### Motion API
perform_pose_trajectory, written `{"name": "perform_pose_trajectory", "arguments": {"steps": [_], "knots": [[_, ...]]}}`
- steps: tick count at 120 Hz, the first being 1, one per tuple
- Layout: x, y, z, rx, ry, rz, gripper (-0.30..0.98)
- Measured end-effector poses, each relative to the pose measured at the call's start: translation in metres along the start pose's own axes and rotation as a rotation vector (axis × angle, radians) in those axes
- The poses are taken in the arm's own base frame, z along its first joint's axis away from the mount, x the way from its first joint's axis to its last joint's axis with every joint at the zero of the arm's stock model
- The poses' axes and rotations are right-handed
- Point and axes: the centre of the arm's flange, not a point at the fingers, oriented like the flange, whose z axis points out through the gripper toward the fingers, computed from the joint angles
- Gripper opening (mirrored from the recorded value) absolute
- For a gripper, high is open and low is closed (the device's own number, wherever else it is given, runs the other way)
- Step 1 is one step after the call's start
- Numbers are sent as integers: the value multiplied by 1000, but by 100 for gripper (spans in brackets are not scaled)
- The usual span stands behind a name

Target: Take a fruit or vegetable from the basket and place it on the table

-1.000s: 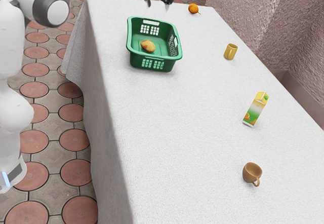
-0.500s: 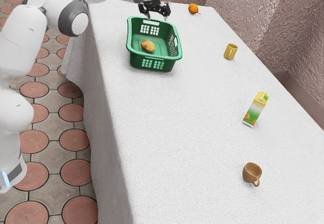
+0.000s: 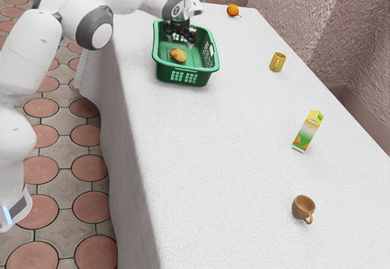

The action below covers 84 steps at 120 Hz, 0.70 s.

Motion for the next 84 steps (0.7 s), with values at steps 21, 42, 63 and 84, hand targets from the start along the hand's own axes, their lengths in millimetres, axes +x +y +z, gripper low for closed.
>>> {"name": "perform_pose_trajectory", "arguments": {"steps": [21,42,63,84], "knots": [[5,6,-28,33,-70,24,65],[-11,22,-24,57,-193,56,65],[-21,31,-16,66,-248,63,65],[-18,37,-10,55,-205,55,65]]}}
